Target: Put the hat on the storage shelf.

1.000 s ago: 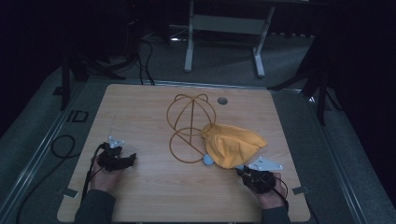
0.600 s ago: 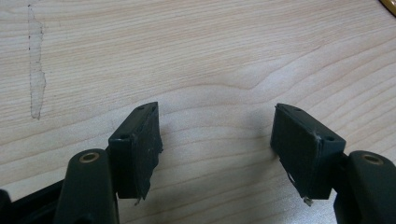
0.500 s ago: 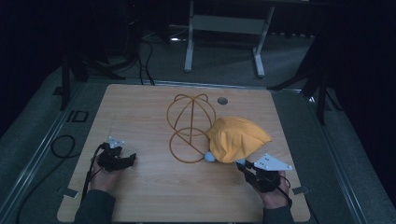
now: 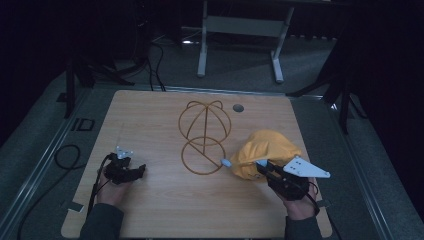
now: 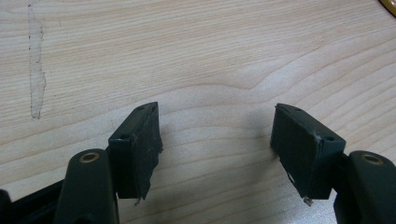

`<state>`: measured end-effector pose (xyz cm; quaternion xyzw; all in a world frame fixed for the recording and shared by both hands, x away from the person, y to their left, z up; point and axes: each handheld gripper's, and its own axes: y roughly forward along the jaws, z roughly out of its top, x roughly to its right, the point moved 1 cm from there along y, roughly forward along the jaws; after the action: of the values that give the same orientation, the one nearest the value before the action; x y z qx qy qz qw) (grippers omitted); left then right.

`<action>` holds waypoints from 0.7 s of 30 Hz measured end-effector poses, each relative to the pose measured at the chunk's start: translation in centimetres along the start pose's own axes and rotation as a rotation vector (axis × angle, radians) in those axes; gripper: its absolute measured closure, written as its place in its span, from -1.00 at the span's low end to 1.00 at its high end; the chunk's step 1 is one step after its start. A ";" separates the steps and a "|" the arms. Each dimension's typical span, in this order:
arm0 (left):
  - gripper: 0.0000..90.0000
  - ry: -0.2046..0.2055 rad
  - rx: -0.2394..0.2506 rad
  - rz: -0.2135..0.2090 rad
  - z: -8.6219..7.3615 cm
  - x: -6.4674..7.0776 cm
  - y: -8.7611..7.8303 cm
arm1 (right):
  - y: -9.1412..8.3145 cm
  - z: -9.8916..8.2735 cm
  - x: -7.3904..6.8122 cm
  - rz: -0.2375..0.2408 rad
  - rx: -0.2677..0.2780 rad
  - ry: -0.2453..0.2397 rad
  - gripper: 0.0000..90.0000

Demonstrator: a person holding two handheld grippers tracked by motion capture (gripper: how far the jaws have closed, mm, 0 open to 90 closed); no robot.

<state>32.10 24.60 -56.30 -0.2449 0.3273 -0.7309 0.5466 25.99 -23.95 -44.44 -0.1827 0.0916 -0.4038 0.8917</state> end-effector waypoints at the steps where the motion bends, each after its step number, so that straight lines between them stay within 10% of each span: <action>1: -0.26 0.000 0.000 0.000 0.0 0.0 0.0 | -0.3 0.3 0.2 0.010 0.021 0.018 0.69; 12: -0.26 -0.001 0.001 0.000 0.0 0.0 0.0 | -0.6 -1.5 3.0 -0.123 0.035 0.174 0.50; 21: -0.26 -0.001 0.001 0.001 0.0 0.0 0.0 | -1.7 -2.2 2.8 -0.154 0.035 0.155 0.25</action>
<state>32.09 24.58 -56.31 -0.2449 0.3266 -0.7306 0.5473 25.99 -27.67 -45.87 -0.1420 0.1388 -0.4856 0.8513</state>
